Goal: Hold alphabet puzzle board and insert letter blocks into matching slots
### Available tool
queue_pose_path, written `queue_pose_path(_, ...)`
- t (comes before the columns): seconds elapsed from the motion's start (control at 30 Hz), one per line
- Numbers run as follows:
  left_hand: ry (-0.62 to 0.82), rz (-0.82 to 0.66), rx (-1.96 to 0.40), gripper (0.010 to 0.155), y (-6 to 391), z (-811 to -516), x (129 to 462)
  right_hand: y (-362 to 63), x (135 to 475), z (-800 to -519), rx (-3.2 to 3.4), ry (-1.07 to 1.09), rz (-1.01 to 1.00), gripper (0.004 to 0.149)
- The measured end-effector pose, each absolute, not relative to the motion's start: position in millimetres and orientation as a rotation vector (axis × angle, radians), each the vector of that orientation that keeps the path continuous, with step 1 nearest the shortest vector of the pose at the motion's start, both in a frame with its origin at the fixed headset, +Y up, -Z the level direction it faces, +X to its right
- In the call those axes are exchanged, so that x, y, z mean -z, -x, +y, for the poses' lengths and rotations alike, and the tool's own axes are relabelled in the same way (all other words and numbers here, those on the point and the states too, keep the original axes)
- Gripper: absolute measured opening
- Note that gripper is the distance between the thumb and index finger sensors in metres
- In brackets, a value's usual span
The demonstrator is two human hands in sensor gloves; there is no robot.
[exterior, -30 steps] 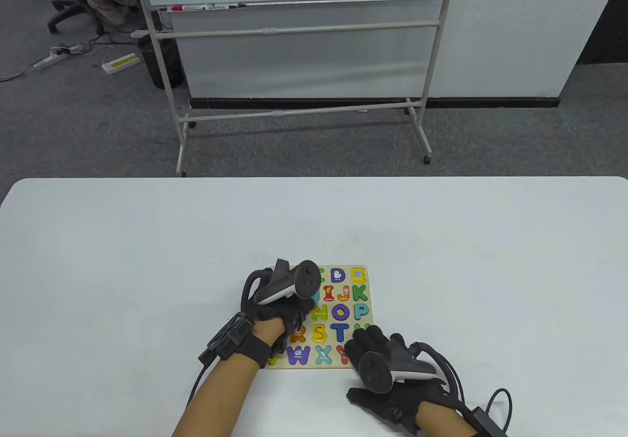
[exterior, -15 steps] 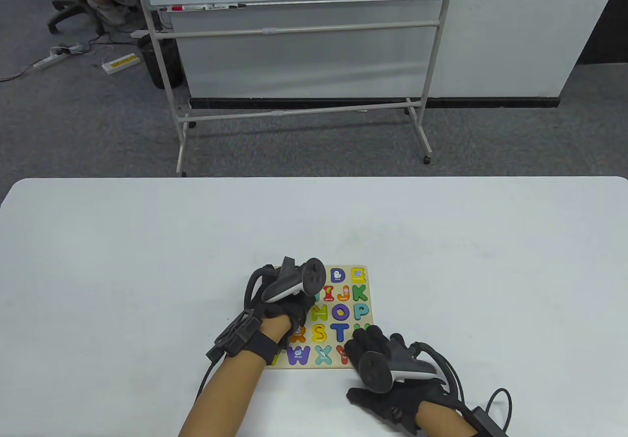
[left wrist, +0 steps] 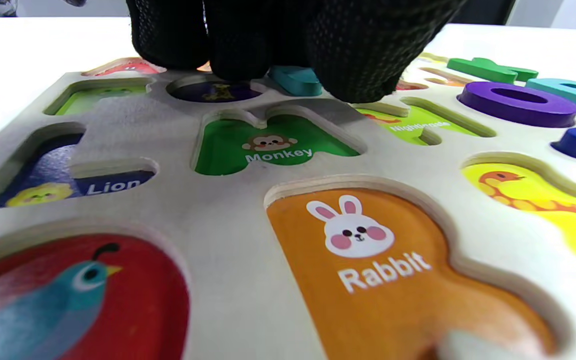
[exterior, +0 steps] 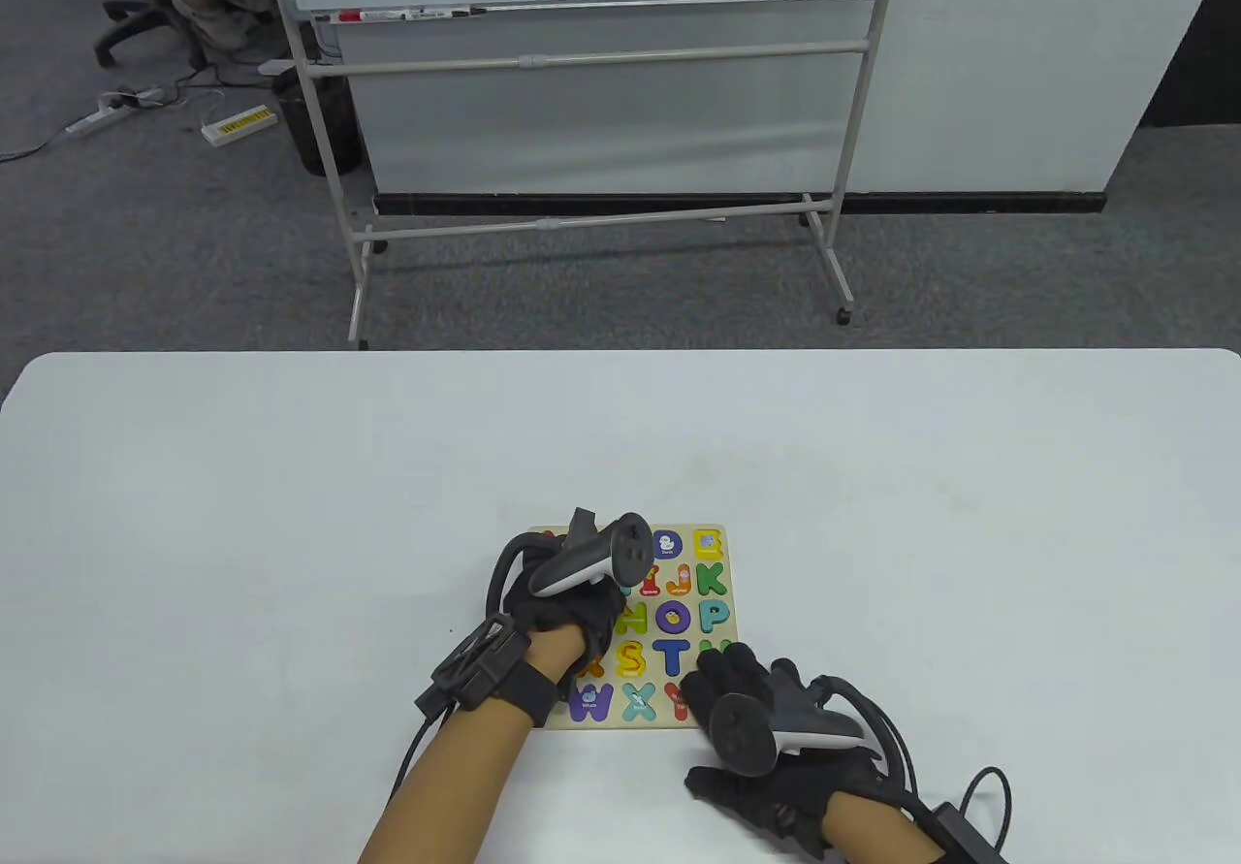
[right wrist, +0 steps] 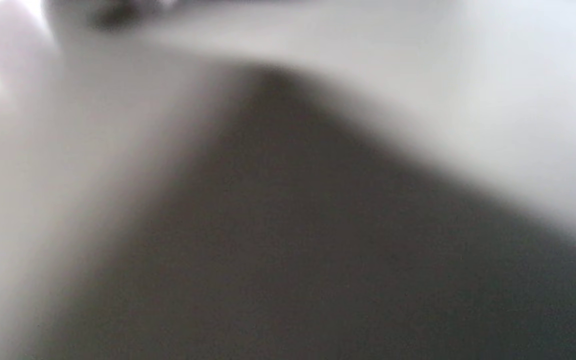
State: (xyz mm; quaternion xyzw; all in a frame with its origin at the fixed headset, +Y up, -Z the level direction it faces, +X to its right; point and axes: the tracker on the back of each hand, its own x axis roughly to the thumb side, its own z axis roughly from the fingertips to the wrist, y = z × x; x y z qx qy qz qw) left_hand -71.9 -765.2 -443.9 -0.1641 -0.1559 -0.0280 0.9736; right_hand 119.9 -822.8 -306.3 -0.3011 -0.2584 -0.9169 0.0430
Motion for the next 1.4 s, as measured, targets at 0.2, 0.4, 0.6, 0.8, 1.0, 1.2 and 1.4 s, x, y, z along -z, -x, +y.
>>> queue_pose_path(0.2,0.318,-0.334,0.082,0.064,76,-769,441,-120,307,-823,2.808,0.923,-0.791,0.091)
queue_pose_path(0.4,0.329,-0.323,0.047,0.066,77,-766,444,-120,307,-822,2.811,0.924,-0.790,0.091)
queue_pose_path(0.6,0.316,-0.317,-0.005,0.070,84,-757,443,-120,307,-822,2.811,0.924,-0.790,0.091)
queue_pose_path(0.8,0.208,-0.309,-0.058,0.075,108,-731,427,-120,307,-822,2.811,0.924,-0.790,0.091)
queue_pose_path(1.0,0.272,-0.258,-0.108,0.088,139,-724,399,-120,307,-822,2.813,0.922,-0.786,0.091)
queue_pose_path(1.2,0.202,-0.238,-0.097,0.092,160,-722,355,-121,307,-822,2.816,0.923,-0.784,0.090)
queue_pose_path(1.4,0.217,-0.229,-0.070,0.094,158,-721,318,-121,308,-821,2.810,0.921,-0.767,0.090)
